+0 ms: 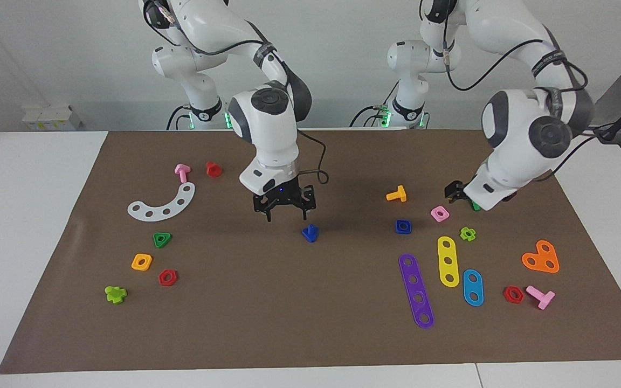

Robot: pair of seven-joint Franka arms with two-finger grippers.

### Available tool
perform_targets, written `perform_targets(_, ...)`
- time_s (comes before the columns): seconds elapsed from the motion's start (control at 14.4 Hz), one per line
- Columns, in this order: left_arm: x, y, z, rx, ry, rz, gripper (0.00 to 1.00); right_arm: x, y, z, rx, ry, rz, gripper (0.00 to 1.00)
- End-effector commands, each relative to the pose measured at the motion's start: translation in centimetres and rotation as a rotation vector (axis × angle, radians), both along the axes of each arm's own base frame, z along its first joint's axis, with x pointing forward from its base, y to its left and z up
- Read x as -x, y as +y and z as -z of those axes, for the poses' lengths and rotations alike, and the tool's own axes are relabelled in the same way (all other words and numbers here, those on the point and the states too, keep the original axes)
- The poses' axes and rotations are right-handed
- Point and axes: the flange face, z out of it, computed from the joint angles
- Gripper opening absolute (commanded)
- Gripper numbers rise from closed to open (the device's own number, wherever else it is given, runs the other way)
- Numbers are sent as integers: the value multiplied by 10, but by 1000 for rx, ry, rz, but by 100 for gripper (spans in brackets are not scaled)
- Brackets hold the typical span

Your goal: Unscrew and place screws in storage area

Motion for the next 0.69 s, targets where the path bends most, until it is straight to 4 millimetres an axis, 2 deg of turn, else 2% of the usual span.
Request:
perform_targets(0.0,33,16,-41,-21,43,-3,100,-7,41,40,14,8,11,97)
perform_targets(0.07,47,16,-56,-24,41,-7,100,-10,51,48,9,12,19,97)
perform_targets(0.28,81,16,-109,-24,-45,-17,100,-8,58,65,1,12,26,92)
perform_targets(0.42,87,10,-128,-9,-95,-8,100,-4,57,74,9,27,35,88)
perform_targets(0.62,72,0,-138,68,-216,-49,100,3,58,83,24,48,30,80)
